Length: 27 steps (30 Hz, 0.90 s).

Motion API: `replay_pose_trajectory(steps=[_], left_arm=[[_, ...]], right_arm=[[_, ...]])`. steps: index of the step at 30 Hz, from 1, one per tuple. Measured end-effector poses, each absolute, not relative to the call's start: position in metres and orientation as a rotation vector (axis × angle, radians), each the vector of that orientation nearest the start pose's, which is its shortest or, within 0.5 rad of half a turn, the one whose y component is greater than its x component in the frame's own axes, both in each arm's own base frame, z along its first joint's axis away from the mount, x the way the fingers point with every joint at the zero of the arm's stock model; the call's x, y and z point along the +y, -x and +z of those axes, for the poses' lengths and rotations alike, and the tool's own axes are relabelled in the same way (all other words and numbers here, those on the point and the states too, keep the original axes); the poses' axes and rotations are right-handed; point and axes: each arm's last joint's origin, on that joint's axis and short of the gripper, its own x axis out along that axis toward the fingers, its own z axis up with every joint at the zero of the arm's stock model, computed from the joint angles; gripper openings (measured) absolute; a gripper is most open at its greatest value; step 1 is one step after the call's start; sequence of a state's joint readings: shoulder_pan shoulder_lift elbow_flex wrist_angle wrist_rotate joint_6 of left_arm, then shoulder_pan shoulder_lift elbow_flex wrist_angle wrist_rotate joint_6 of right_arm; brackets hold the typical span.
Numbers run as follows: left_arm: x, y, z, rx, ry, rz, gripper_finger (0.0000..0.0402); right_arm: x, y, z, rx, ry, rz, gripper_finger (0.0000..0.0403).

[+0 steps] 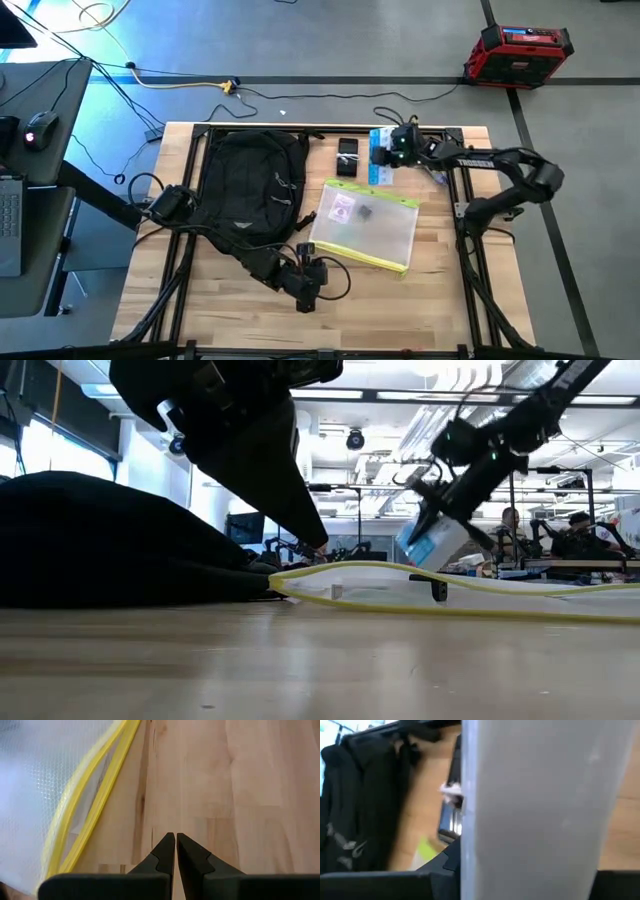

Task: Unpack backpack
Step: Remove the pill box from the transparent zip bag

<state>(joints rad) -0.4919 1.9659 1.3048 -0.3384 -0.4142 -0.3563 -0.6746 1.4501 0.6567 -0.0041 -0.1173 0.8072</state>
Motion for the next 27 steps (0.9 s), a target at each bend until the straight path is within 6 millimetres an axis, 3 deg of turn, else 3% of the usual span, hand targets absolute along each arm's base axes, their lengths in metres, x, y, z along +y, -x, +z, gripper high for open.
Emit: replay_pose_trajectory(steps=[9, 16, 21, 27], left_arm=[[-0.180, -0.362, 0.166, 0.872, -0.101, 0.093, 0.0000], [-0.180, -0.362, 0.166, 0.867, -0.099, 0.093, 0.0000], [-0.180, -0.362, 0.166, 0.867, -0.099, 0.093, 0.0000], [-0.180, -0.362, 0.166, 0.869, -0.100, 0.093, 0.0000]], right_arm=[[-0.181, -0.222, 0.137, 0.515, -1.010, -0.808, 0.0162], [-0.189, -0.221, 0.145, 0.446, -0.894, -0.818, 0.0167], [-0.192, -0.218, 0.149, 0.495, -0.895, -0.827, 0.0184], [-0.196, -0.217, 0.166, 0.501, -0.857, -0.840, 0.0202]])
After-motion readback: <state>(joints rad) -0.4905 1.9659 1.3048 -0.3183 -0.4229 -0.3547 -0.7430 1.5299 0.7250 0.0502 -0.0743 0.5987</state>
